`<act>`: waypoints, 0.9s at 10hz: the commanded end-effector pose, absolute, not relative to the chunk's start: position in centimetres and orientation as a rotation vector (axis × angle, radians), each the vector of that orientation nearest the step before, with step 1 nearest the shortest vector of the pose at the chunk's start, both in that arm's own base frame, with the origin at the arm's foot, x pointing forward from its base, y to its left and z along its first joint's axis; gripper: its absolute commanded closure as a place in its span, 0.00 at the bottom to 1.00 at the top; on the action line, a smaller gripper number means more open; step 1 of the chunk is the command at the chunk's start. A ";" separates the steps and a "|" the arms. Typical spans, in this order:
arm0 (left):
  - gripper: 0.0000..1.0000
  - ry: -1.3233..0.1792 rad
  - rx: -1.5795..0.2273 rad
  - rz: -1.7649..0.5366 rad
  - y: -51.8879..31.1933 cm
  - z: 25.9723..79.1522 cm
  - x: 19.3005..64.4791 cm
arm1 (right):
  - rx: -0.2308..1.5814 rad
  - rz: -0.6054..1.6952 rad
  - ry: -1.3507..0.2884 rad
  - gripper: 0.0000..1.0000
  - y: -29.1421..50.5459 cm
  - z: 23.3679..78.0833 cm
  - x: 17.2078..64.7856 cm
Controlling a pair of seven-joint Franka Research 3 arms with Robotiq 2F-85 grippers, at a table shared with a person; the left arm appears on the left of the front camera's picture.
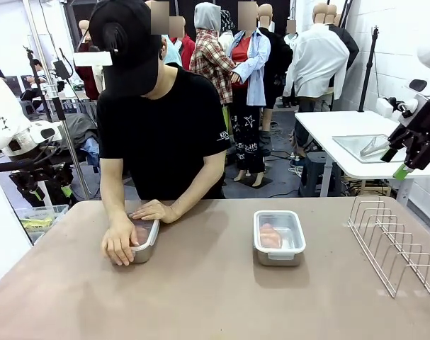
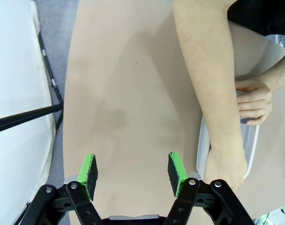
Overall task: Place the bread in airtight containers.
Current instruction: Release when the human grabs the Airtight Container lid.
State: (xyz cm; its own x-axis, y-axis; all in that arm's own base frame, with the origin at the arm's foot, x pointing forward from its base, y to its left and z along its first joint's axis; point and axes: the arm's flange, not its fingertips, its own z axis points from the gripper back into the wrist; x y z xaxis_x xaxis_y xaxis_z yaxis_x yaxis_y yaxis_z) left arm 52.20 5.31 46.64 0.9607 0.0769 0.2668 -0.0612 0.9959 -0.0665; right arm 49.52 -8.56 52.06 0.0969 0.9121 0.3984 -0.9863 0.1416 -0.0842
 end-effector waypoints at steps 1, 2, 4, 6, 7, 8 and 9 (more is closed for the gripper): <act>0.22 -0.274 -0.045 0.062 5.4 46.8 52.2 | 0.205 1.410 -0.383 0.08 -8.2 52.2 49.7; 0.22 -0.274 -0.045 0.062 5.4 46.8 52.2 | 0.205 1.410 -0.383 0.08 -8.2 52.2 49.7; 0.22 -0.274 -0.045 0.062 5.4 46.8 52.2 | 0.205 1.410 -0.383 0.08 -8.2 52.2 49.7; 0.22 -0.274 -0.045 0.062 5.4 46.8 52.2 | 0.205 1.410 -0.383 0.08 -8.2 52.2 49.7; 0.22 -0.274 -0.045 0.062 5.4 46.8 52.2 | 0.205 1.410 -0.383 0.08 -8.2 52.2 49.7; 0.22 -0.274 -0.045 0.062 5.4 46.8 52.2 | 0.205 1.410 -0.383 0.08 -8.2 52.2 49.7; 0.22 -0.274 -0.045 0.062 5.4 46.8 52.2 | 0.205 1.410 -0.383 0.08 -8.2 52.2 49.7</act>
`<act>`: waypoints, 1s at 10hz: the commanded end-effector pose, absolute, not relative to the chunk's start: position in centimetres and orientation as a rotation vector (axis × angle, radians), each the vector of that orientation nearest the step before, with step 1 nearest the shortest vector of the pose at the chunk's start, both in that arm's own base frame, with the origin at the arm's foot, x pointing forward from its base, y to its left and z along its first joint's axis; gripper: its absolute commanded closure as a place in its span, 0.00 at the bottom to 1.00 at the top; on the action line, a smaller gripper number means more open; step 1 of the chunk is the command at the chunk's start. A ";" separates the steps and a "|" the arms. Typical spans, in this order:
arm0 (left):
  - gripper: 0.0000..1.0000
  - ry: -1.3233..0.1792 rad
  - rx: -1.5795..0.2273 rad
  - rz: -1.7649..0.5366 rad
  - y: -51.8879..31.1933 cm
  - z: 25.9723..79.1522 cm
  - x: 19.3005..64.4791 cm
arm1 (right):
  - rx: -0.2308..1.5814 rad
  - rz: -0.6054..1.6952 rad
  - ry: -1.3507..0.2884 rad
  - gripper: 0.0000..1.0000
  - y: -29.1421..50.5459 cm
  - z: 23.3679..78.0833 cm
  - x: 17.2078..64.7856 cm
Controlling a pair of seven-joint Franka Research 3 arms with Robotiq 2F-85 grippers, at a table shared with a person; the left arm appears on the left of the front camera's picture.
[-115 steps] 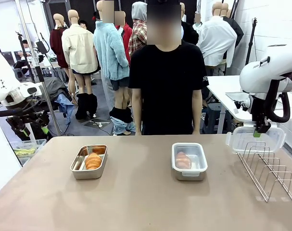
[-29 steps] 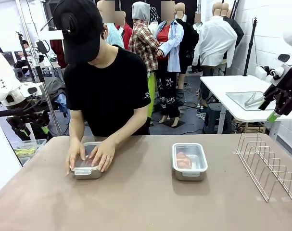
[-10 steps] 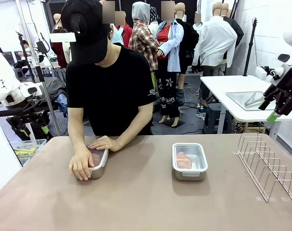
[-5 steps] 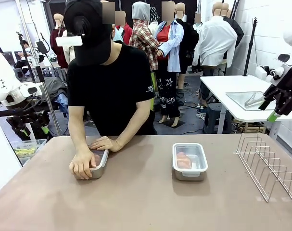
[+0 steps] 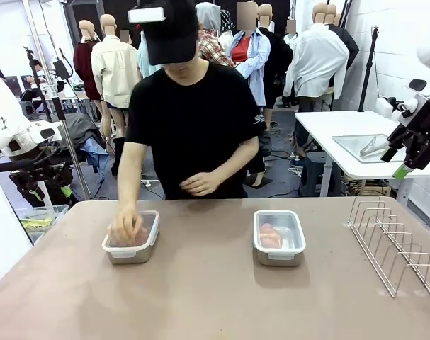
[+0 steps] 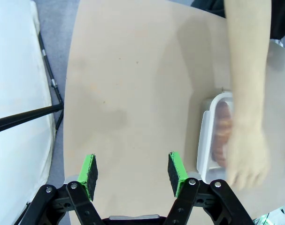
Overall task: Place the bread in airtight containers.
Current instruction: Release when the human grabs the Airtight Container lid.
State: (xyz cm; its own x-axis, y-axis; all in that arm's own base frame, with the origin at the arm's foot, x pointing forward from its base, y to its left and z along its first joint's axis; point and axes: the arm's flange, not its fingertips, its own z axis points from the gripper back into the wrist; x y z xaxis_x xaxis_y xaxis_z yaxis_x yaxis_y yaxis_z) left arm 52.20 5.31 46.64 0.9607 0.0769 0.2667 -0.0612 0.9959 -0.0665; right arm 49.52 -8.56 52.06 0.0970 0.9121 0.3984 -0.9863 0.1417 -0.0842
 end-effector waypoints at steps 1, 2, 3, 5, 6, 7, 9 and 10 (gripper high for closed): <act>0.22 -0.274 -0.045 0.062 5.4 46.8 52.2 | 0.205 1.410 -0.383 0.08 -8.2 52.2 49.7; 0.22 -0.274 -0.045 0.062 5.4 46.8 52.2 | 0.205 1.410 -0.383 0.08 -8.2 52.2 49.7; 0.22 -0.274 -0.045 0.062 5.4 46.8 52.2 | 0.205 1.410 -0.383 0.08 -8.2 52.2 49.7; 0.22 -0.274 -0.045 0.062 5.4 46.8 52.2 | 0.205 1.410 -0.383 0.08 -8.2 52.2 49.7; 0.22 -0.274 -0.045 0.062 5.4 46.8 52.2 | 0.205 1.410 -0.383 0.08 -8.2 52.2 49.7; 0.22 -0.274 -0.045 0.062 5.4 46.8 52.2 | 0.205 1.410 -0.383 0.08 -8.2 52.2 49.7; 0.22 -0.274 -0.045 0.062 5.4 46.8 52.2 | 0.205 1.410 -0.383 0.08 -8.2 52.2 49.7; 0.22 -0.274 -0.045 0.062 5.4 46.8 52.2 | 0.205 1.410 -0.383 0.08 -8.2 52.2 49.7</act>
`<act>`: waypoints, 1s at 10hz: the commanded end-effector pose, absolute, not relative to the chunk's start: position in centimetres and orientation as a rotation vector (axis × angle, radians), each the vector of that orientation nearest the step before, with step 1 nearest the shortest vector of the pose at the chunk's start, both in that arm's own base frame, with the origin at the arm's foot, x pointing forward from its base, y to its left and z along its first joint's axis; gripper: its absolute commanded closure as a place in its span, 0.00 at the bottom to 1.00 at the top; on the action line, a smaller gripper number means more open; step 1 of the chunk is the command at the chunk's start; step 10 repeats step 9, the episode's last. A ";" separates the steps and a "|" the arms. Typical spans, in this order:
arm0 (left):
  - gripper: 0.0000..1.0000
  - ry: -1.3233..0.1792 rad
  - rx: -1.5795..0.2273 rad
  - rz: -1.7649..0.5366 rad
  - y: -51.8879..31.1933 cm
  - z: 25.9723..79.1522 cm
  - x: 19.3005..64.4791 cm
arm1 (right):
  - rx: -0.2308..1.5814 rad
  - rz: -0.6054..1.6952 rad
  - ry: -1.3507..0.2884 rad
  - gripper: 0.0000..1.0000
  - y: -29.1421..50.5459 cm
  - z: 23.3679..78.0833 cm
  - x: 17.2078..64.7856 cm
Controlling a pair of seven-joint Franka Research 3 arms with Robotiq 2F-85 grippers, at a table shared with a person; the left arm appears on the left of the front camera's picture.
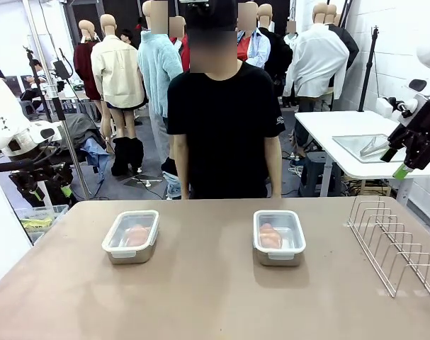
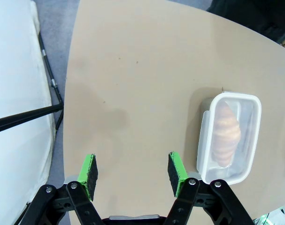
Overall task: Place the bread in airtight containers.
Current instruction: Release when the human grabs the Airtight Container lid.
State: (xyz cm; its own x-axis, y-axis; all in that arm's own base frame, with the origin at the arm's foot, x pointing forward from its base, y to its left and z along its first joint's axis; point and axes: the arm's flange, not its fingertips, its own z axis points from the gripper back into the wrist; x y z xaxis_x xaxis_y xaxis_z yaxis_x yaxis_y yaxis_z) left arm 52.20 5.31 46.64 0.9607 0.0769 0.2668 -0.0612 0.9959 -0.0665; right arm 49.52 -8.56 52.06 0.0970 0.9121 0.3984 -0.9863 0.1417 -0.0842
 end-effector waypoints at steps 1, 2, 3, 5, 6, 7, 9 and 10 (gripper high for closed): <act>0.22 -0.274 -0.045 0.062 5.4 46.8 52.2 | 0.205 1.410 -0.383 0.08 -8.2 52.2 49.7; 0.22 -0.274 -0.045 0.062 5.4 46.8 52.2 | 0.205 1.410 -0.383 0.08 -8.2 52.2 49.7; 0.22 -0.274 -0.045 0.062 5.4 46.8 52.2 | 0.205 1.410 -0.383 0.08 -8.2 52.2 49.7; 0.22 -0.274 -0.045 0.062 5.4 46.8 52.2 | 0.205 1.410 -0.383 0.08 -8.2 52.2 49.7; 0.22 -0.274 -0.045 0.062 5.4 46.8 52.2 | 0.205 1.410 -0.383 0.08 -8.2 52.2 49.7; 0.22 -0.274 -0.045 0.062 5.4 46.8 52.2 | 0.205 1.410 -0.383 0.08 -8.2 52.2 49.7; 0.22 -0.274 -0.045 0.062 5.4 46.8 52.2 | 0.205 1.410 -0.383 0.08 -8.2 52.2 49.7; 0.22 -0.274 -0.045 0.062 5.4 46.8 52.2 | 0.205 1.410 -0.383 0.08 -8.2 52.2 49.7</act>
